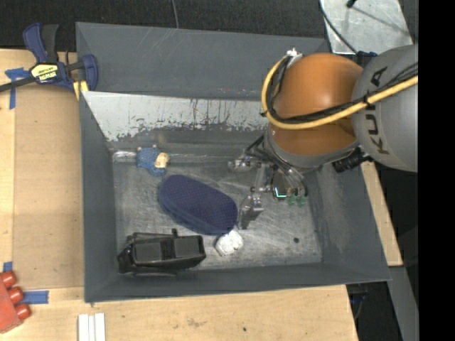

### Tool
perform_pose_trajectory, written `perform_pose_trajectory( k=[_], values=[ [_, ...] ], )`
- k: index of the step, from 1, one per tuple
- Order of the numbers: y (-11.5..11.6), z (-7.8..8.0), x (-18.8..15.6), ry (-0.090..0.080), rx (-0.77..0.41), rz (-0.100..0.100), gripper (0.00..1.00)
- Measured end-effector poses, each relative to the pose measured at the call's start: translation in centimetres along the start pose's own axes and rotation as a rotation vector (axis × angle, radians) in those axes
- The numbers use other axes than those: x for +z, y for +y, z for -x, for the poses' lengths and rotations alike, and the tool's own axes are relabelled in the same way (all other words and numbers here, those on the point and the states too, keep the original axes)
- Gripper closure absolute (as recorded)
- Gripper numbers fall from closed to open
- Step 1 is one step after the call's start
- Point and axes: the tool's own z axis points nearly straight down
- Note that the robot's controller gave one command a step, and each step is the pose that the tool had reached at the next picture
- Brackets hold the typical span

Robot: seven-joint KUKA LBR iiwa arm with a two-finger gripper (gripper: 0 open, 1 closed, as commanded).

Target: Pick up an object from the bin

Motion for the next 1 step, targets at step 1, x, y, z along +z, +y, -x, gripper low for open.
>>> perform_pose_trajectory(
  k=[1],
  values=[
    [4.18,4.74,10.62,-0.002,-0.026,0.001,0.00]
  ],
)
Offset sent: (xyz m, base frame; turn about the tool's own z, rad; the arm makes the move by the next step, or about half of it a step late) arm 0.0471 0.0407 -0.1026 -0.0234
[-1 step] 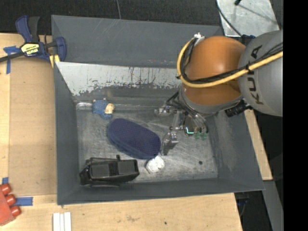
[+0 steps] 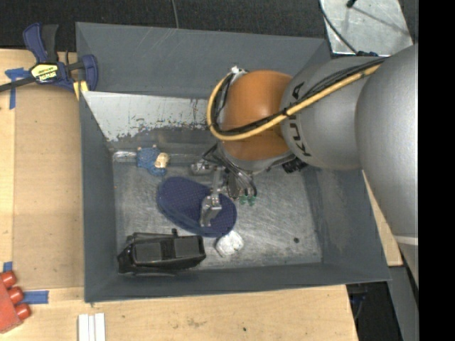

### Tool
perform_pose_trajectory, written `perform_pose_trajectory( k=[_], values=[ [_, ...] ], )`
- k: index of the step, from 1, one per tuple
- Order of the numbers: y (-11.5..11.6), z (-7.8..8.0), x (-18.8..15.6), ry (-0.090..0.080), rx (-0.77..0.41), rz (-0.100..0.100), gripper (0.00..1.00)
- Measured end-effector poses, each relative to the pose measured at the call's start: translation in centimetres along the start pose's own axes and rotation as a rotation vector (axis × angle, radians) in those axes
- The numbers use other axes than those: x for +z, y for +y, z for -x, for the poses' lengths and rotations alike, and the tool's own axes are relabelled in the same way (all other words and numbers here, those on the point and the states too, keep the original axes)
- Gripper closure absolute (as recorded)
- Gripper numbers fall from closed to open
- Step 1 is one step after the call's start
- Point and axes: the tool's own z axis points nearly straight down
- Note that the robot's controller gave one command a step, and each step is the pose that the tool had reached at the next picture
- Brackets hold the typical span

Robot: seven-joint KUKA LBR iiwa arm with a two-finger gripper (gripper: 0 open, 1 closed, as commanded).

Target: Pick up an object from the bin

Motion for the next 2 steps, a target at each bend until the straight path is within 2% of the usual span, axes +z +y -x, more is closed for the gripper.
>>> perform_pose_trajectory(
  k=[1,2],
  values=[
    [-0.1,0.2,-0.6,-0.009,0.004,0.001,1.00],
    [1.4,0.3,-2.7,-0.010,-0.005,0.001,1.00]
  ],
)
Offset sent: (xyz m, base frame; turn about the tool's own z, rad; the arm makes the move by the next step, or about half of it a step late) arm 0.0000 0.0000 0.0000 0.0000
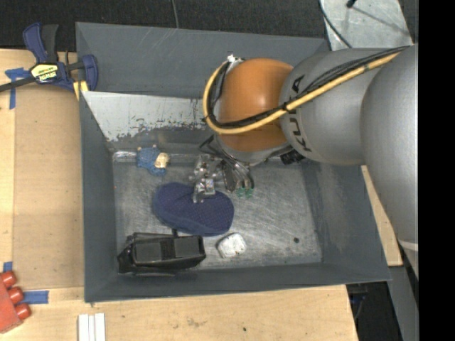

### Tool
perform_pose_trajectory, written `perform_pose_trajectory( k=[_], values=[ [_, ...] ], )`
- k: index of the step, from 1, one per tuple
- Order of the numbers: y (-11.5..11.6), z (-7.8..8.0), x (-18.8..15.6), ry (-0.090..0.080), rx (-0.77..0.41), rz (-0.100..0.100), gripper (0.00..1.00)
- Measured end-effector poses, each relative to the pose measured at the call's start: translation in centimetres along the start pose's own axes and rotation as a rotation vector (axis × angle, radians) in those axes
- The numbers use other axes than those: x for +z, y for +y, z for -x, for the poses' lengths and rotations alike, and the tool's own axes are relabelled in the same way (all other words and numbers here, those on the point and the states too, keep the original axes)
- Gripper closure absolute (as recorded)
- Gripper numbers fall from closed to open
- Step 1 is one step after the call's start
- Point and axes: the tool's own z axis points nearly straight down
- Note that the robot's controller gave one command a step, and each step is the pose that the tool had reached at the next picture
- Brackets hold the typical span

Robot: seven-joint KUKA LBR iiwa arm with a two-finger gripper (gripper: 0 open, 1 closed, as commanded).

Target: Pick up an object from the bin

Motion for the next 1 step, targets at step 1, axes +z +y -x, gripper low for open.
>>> perform_pose_trajectory(
  k=[1],
  values=[
    [-0.11,0.69,-10.66,-0.006,0.028,0.000,1.00]
  ],
)
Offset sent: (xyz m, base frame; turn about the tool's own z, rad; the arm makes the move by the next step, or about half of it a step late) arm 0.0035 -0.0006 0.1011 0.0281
